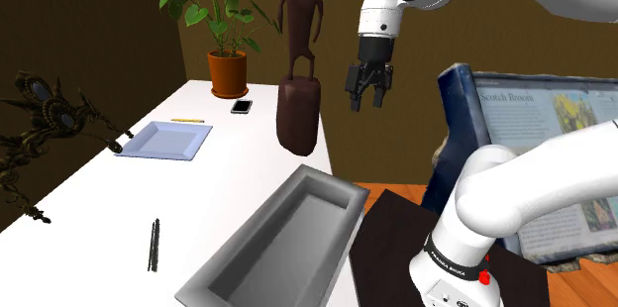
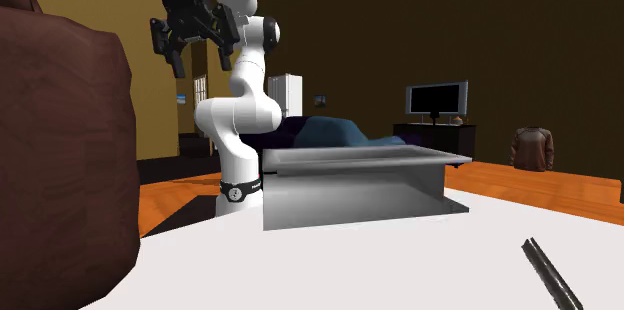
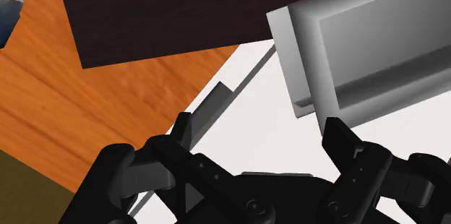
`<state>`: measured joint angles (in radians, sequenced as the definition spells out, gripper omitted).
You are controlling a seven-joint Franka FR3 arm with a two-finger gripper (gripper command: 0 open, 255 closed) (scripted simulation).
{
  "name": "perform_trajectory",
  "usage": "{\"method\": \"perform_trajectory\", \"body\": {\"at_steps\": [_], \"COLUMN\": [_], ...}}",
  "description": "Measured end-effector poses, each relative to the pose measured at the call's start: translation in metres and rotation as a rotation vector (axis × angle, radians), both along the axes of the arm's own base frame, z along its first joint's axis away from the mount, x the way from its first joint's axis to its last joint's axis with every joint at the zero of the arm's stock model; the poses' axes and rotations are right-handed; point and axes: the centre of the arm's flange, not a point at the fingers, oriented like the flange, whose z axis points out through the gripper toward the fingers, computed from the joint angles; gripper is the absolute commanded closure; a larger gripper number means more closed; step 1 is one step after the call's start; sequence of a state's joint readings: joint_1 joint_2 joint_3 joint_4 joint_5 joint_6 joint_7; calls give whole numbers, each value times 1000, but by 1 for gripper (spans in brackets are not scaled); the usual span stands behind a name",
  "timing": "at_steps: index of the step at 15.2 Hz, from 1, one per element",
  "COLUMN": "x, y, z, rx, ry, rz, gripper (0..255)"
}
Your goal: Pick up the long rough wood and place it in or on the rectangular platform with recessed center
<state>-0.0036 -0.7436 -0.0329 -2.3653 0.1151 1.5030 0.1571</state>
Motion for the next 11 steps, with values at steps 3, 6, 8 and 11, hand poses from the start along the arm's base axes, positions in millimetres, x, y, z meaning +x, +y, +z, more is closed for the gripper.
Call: {"method": "perform_trajectory", "body": {"at_steps": [3, 6, 8, 11], "x": [7, 18, 31, 47], "y": [15, 45, 72, 103], "z": [-6, -17, -29, -39], "rx": [-2, -5, -8, -12], "ry": [4, 12, 19, 27], "rz": [-6, -20, -30, -46], "gripper": [0, 0, 0, 0]}}
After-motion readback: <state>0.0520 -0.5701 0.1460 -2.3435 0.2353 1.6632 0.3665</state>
